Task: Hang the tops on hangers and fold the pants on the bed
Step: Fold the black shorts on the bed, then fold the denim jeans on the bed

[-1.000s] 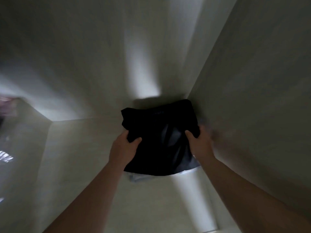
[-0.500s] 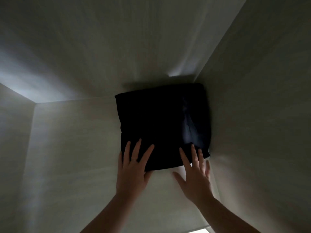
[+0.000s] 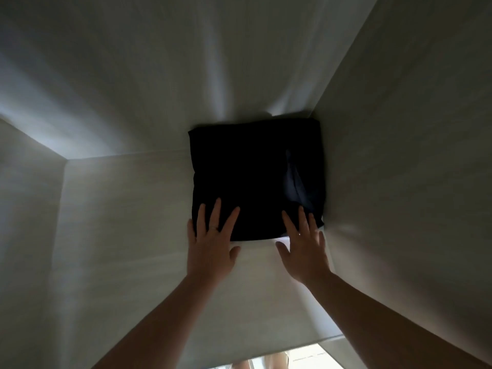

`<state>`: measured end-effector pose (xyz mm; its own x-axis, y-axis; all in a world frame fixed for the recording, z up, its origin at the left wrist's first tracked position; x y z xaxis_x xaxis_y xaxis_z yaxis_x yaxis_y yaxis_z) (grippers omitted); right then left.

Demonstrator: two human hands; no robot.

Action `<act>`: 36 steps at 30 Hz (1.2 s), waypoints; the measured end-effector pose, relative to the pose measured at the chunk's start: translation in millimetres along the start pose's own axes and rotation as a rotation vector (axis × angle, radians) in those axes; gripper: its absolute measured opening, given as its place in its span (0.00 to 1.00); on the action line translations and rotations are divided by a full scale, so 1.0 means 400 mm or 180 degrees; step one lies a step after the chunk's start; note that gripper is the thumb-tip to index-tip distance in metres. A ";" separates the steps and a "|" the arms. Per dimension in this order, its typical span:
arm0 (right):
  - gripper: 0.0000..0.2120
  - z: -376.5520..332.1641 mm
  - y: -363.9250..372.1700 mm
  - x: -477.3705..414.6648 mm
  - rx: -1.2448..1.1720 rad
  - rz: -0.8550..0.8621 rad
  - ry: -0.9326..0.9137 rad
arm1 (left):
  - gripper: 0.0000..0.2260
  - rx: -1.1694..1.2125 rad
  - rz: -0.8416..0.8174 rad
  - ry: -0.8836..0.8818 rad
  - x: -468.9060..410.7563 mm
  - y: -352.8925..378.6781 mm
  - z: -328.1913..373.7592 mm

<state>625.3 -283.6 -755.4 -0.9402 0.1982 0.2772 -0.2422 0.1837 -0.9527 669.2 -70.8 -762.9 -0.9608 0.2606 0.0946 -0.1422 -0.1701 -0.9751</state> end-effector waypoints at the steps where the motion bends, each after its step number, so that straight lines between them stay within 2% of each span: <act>1: 0.35 0.002 -0.003 0.024 0.0040 -0.0081 0.0045 | 0.41 -0.0015 -0.0084 -0.0074 0.026 -0.002 0.007; 8: 0.35 -0.014 -0.025 0.251 0.0298 -0.0704 -0.0060 | 0.32 0.0139 -0.0767 -0.0396 0.292 -0.043 0.069; 16: 0.33 -0.018 -0.072 0.467 0.0140 -0.0630 -0.0388 | 0.30 0.0267 -0.0729 -0.0857 0.559 -0.110 0.103; 20: 0.32 -0.001 -0.133 0.534 -0.0261 -0.0460 -0.0483 | 0.31 0.0314 -0.0511 -0.0893 0.648 -0.159 0.114; 24: 0.32 0.039 -0.193 0.592 -0.0192 -0.0347 -0.0874 | 0.32 0.0263 -0.0143 -0.0957 0.733 -0.225 0.138; 31: 0.31 0.117 -0.261 0.707 -0.0176 -0.0205 -0.1682 | 0.30 0.0409 0.0418 -0.1643 0.923 -0.284 0.280; 36: 0.31 0.121 -0.258 0.809 -0.0391 -0.0498 -0.2266 | 0.33 0.0610 0.0646 -0.2121 1.102 -0.284 0.369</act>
<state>334.5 -285.2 -573.5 -0.8349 -0.5041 0.2209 -0.3969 0.2734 -0.8762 226.7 -76.7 -580.9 -0.9050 -0.4183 0.0773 0.0738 -0.3333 -0.9399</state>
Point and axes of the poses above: each hand's wrist, its own x-axis away from the middle knuckle, its own y-axis out of the palm, z = x × y, the point moved 1 cm from there along -x, towards the middle knuckle, and after that the axes turned 8 degrees about z, right-handed, at the moved point
